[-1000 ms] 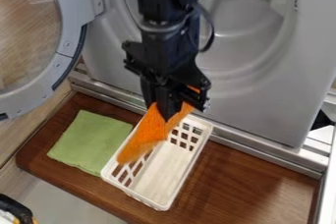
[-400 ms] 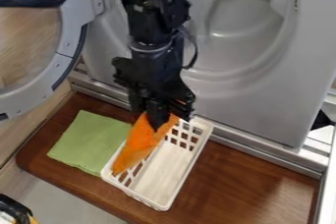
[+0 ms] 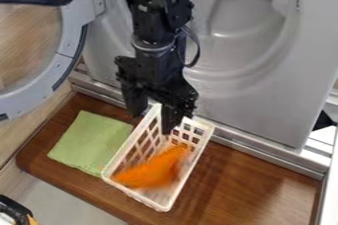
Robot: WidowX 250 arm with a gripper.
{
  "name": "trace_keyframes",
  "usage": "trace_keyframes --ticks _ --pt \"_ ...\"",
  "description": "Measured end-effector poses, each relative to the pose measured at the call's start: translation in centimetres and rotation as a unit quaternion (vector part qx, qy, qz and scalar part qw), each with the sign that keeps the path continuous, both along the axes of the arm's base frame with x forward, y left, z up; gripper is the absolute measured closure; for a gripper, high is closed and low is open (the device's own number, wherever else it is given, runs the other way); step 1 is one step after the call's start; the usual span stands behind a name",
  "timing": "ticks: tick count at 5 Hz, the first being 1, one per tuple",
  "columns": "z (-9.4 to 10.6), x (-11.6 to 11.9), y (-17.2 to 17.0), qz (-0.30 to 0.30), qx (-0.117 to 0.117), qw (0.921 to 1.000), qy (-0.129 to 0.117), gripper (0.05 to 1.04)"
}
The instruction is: Move something orange cloth in the basket
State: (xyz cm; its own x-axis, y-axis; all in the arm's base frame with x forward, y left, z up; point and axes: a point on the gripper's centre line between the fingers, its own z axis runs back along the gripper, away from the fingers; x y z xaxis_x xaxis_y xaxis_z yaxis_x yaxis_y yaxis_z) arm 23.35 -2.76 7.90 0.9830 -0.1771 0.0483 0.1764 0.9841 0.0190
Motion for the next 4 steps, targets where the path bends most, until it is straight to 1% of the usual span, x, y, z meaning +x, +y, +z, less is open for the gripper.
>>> trace_keyframes --ticks 1,3,4 --pt "0.5 0.3 0.0 0.005 0.001 1.0 0.001 0.073" --pt "1.7 0.0 -1.0 -0.007 0.003 1.0 -0.002 0.083" --pt "1.7 -0.1 -1.2 -0.013 0.018 0.9997 -0.002 0.083"
